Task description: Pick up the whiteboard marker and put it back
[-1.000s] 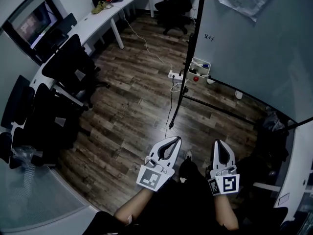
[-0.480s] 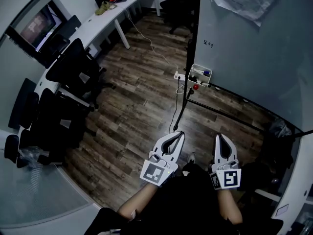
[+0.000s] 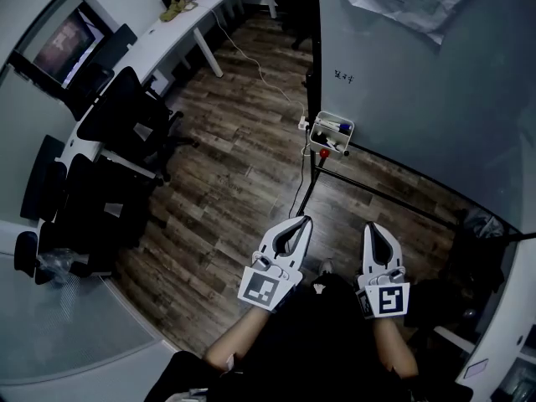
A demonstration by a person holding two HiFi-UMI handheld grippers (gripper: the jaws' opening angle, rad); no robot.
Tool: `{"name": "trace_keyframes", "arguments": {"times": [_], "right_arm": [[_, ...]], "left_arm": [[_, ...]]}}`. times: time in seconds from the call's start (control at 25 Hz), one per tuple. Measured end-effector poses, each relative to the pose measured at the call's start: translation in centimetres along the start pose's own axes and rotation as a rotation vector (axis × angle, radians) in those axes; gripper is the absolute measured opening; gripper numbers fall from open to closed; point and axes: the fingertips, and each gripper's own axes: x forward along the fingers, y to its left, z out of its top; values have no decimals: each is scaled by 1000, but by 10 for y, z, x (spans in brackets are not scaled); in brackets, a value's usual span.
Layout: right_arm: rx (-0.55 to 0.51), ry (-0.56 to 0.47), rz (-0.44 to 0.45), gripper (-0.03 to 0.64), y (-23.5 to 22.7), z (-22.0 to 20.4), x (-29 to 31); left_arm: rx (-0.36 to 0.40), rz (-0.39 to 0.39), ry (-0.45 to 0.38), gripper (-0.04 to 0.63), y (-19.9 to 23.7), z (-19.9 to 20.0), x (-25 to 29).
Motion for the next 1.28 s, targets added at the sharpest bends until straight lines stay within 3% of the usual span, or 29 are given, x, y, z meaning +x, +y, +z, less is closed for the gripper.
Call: {"name": "trace_keyframes", "arguments": {"times": [0.24,0.6,1.28], "right_arm": [[-8,-12,48,14,-20,1,12],[15,-26,70,14,-27,-7,33],[-3,83,-47,14,-43,-32,107]], "left_arm": [[-2,52,11,8,1,-3,17],[3,52,14,8,8,3,33],[-1,-53,0,8,70,10,93]]}}
